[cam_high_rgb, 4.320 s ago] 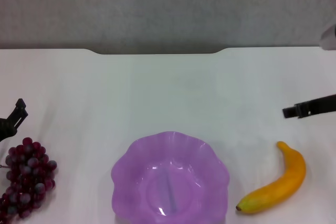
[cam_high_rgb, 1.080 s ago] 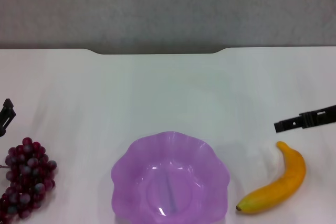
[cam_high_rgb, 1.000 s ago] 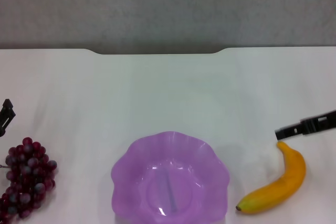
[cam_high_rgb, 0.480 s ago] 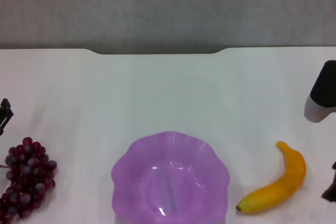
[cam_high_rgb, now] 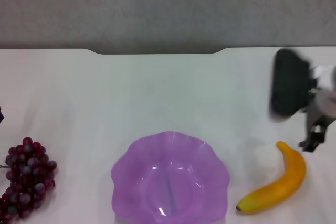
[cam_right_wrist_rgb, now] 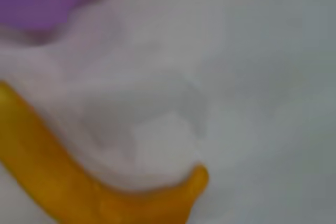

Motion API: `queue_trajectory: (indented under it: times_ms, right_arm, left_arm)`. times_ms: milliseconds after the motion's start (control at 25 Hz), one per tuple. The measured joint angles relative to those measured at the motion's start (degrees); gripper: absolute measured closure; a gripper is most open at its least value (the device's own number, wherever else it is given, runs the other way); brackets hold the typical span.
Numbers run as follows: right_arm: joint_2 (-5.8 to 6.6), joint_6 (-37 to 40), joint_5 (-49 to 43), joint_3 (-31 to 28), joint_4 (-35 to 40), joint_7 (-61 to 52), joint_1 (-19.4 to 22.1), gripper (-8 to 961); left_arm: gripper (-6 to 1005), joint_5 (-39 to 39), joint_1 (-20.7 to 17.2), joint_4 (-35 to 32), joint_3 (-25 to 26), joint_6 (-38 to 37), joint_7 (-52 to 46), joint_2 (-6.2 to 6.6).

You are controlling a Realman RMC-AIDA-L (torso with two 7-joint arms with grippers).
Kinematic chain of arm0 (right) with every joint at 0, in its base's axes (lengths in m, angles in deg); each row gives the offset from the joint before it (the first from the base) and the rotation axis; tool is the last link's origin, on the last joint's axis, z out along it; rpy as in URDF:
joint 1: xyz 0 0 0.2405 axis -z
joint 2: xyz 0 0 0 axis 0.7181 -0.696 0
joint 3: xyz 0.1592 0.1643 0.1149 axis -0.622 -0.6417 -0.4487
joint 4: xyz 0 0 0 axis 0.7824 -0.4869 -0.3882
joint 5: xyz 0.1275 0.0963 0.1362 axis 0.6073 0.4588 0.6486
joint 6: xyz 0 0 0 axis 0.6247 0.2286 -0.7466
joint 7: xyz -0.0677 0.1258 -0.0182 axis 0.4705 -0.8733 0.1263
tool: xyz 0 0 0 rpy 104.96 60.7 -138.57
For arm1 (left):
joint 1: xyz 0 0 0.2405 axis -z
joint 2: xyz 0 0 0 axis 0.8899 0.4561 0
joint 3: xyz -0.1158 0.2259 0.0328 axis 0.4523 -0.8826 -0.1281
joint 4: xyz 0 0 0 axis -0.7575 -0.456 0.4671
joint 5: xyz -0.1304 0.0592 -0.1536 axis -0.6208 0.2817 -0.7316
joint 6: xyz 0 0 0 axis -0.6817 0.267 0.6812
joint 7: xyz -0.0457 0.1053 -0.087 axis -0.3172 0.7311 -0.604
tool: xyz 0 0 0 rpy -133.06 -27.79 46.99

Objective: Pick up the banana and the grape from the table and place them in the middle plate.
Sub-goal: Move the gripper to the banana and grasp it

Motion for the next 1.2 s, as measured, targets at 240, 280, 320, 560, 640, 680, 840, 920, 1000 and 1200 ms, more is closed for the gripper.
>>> queue_trajectory:
  times_ms: [240, 280, 320, 560, 640, 680, 840, 920, 1000, 1200]
  right_arm:
    - [-1.44, 3.7, 0.6, 16.6, 1.3, -4.0, 0.2, 67]
    - [-1.52, 4.0, 1.2, 19.1, 0.8, -5.0, 0.3, 67]
    - [-1.55, 4.0, 1.8, 20.2, 0.5, -5.5, 0.4, 66]
    - [-1.29, 3.4, 6.1, 21.0, -4.5, -5.9, 1.3, 65]
    - [-1.34, 2.5, 6.8, 21.0, -6.8, -5.7, 1.8, 65]
    - [-1.4, 1.9, 7.3, 21.0, -8.1, -5.7, 2.1, 65]
    - [-1.32, -1.7, 11.2, 20.8, -13.3, -5.3, 3.3, 64]
    - [-1.29, -4.0, 12.2, 20.1, -14.2, -5.2, 3.4, 63]
    - [-1.28, -6.6, 13.6, 19.4, -15.0, -5.2, 3.3, 63]
    - [-1.23, -11.8, 14.7, 17.2, -18.8, -5.3, 4.2, 63]
  left_arm:
    - [135, 0.0, 0.0, 0.0, 1.2, 0.0, 1.1, 0.05]
    - [135, 0.0, 0.0, 0.0, 1.3, 0.0, 1.1, 0.05]
    - [135, 0.0, -0.1, 0.0, 1.4, 0.0, 1.1, 0.06]
    - [135, 0.0, -0.3, -0.1, 1.5, 0.1, 1.1, 0.18]
    - [135, 0.0, -0.3, -0.1, 1.5, 0.1, 1.1, 0.24]
    - [135, 0.0, -0.3, -0.1, 1.5, 0.1, 1.2, 0.24]
    - [135, 0.0, -0.2, -0.1, 1.5, 0.4, 1.7, 0.23]
    - [135, 0.0, -0.1, -0.1, 1.8, 0.9, 1.8, 0.24]
    - [135, 0.0, -0.1, -0.1, 2.5, 1.2, 2.1, 0.23]
    - [136, 0.0, -0.2, -0.1, 3.6, 1.4, 2.6, 0.23]
